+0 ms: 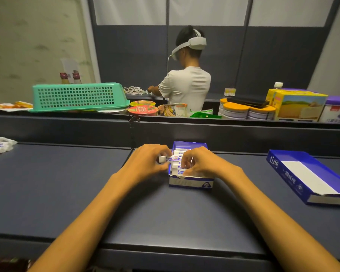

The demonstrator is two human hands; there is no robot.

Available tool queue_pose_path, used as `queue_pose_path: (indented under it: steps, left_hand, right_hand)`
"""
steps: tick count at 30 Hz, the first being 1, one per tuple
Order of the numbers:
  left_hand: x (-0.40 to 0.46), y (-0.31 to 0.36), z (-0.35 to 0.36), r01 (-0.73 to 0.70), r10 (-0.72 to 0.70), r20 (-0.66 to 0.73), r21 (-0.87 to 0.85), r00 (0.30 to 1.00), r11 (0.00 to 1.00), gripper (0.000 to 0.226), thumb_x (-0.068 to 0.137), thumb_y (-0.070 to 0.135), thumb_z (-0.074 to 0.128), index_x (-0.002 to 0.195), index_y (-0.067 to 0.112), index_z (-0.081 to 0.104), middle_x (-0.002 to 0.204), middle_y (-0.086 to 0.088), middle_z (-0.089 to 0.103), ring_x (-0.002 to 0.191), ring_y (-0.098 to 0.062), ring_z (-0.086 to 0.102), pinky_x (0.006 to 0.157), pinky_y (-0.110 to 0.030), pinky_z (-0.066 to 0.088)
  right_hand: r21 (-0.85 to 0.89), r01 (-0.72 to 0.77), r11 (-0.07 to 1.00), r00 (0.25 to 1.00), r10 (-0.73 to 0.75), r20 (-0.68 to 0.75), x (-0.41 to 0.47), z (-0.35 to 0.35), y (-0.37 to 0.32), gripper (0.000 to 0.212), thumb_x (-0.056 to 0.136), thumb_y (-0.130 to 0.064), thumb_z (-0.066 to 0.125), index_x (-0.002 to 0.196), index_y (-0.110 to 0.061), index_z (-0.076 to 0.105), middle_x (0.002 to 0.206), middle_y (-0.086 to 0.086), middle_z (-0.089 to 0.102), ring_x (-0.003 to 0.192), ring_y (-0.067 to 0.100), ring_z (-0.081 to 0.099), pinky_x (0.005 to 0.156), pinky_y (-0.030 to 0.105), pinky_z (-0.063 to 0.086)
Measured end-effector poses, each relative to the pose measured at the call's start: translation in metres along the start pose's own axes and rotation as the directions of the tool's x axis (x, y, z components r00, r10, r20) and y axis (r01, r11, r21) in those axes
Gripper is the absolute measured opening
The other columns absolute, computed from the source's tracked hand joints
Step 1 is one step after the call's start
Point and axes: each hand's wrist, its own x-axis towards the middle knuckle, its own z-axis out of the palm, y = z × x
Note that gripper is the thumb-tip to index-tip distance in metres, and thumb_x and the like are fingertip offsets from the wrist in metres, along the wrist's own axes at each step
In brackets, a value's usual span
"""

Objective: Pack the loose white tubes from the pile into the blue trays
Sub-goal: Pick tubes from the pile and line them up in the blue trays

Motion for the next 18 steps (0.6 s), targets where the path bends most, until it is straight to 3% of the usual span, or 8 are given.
queue_pose_path:
  steps: [4,9,13,18]
  left_hand:
    - [-0.001,0.002,-0.004,0.022,-0.022,-0.018,0.013,1.000,1.000,0.027,0.083,0.031,0.072,0.108,0.025,0.065,0.107,0.007,0.070,0.090,-0.011,0.064,0.071,-0.034,0.058]
    - [0.000,0.016,-0.009,0.014,-0.014,-0.045,0.011,0.999,1.000,0.026,0.082,0.032,0.073,0.106,0.026,0.066,0.106,0.008,0.070,0.092,-0.011,0.064,0.075,-0.036,0.056]
    - [0.005,0.040,-0.010,0.027,-0.037,0.083,0.120,0.996,0.992,0.033,0.084,0.034,0.071,0.115,0.029,0.062,0.118,0.006,0.065,0.105,-0.013,0.058,0.081,-0.034,0.053]
    - [0.015,0.058,-0.004,0.017,-0.072,0.251,0.214,0.965,0.977,0.031,0.087,0.030,0.069,0.117,0.029,0.061,0.122,0.003,0.063,0.111,-0.016,0.055,0.078,-0.029,0.048]
  right_hand:
    - [0.006,0.006,1.000,1.000,-0.006,-0.011,-0.001,-0.002,0.001,0.021,0.079,-0.033,0.078,0.093,-0.024,0.065,0.091,-0.008,0.064,0.077,0.009,0.060,0.064,0.015,0.048]
    - [0.064,-0.051,0.997,0.992,0.058,-0.112,-0.011,-0.017,0.009,0.034,0.080,-0.037,0.076,0.109,-0.026,0.062,0.105,-0.007,0.064,0.090,0.012,0.062,0.080,0.032,0.057]
    - [0.029,-0.093,0.995,0.981,0.097,-0.167,-0.026,-0.023,0.021,0.040,0.083,-0.038,0.072,0.118,-0.027,0.056,0.120,-0.006,0.058,0.102,0.012,0.058,0.083,0.034,0.056]
    - [-0.028,-0.127,0.991,0.974,0.119,-0.192,-0.037,-0.018,0.032,0.048,0.086,-0.038,0.069,0.128,-0.027,0.048,0.135,-0.004,0.049,0.123,0.013,0.046,0.088,0.031,0.050]
